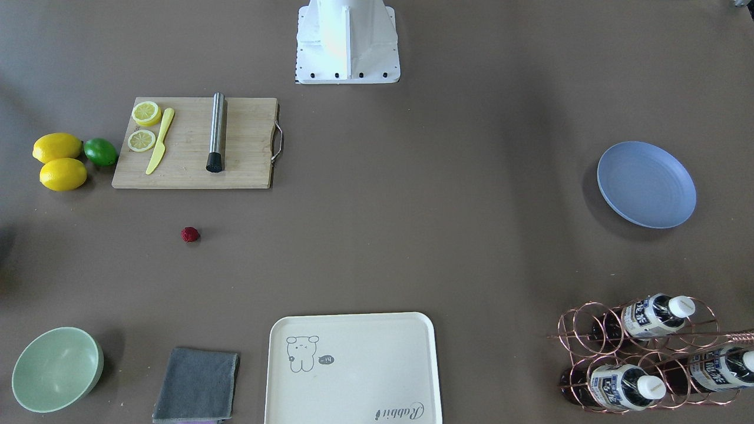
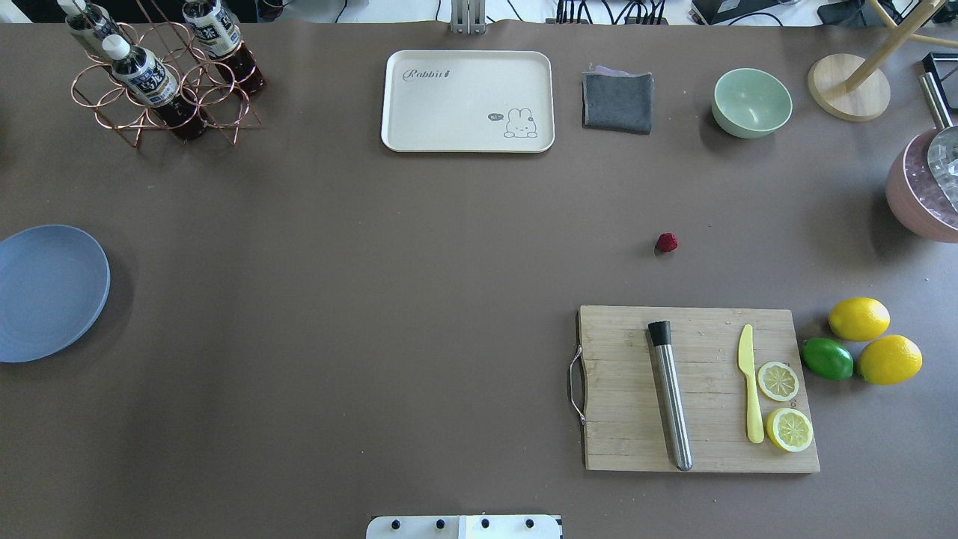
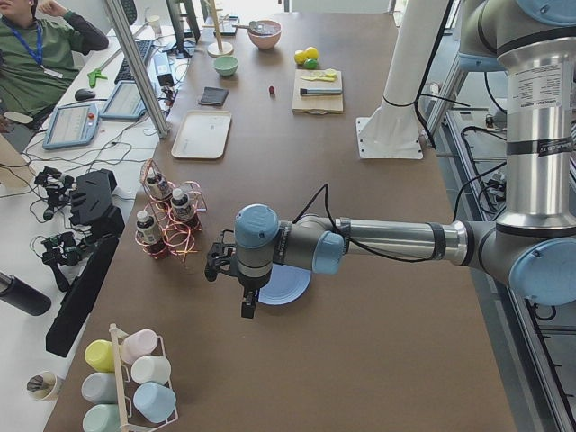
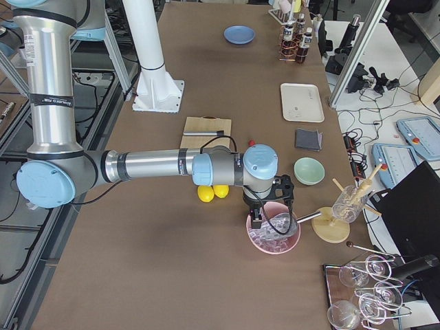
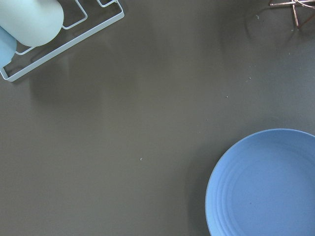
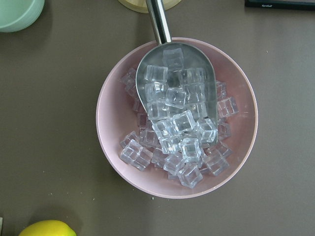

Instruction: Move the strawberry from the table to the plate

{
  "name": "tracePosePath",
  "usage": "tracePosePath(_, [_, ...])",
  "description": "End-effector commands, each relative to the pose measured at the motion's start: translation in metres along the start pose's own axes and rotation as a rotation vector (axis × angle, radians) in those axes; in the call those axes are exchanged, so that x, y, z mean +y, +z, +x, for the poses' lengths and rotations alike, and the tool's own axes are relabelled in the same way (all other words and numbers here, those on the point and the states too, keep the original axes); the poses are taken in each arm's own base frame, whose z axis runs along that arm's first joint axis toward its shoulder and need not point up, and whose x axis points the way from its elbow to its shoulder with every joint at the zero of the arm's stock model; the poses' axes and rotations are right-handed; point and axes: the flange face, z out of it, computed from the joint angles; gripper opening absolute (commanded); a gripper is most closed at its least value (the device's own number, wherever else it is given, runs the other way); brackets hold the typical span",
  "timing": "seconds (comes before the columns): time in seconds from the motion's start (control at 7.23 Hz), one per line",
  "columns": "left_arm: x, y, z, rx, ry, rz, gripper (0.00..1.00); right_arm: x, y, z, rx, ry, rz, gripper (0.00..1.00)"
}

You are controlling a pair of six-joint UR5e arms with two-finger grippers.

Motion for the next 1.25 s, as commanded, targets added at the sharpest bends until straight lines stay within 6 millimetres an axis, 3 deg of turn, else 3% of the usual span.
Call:
tracePosePath(0.0, [0.0, 0.0, 0.0, 0.0, 0.001, 0.0, 0.98, 0.0, 0.0, 0.0, 0.0, 0.001, 0.0, 1.0])
tracePosePath(0.83, [-0.002, 0.002, -0.001, 0.003, 0.026, 0.024, 0.98, -0.001, -0.002, -0.001, 0.0, -0.002, 0.004, 1.0])
tracePosePath(1.11, [-0.018, -0.001, 0.005, 0.009, 0.01, 0.031, 0.98, -0.003, -0.005, -0.005, 0.0, -0.008, 0.011, 1.0])
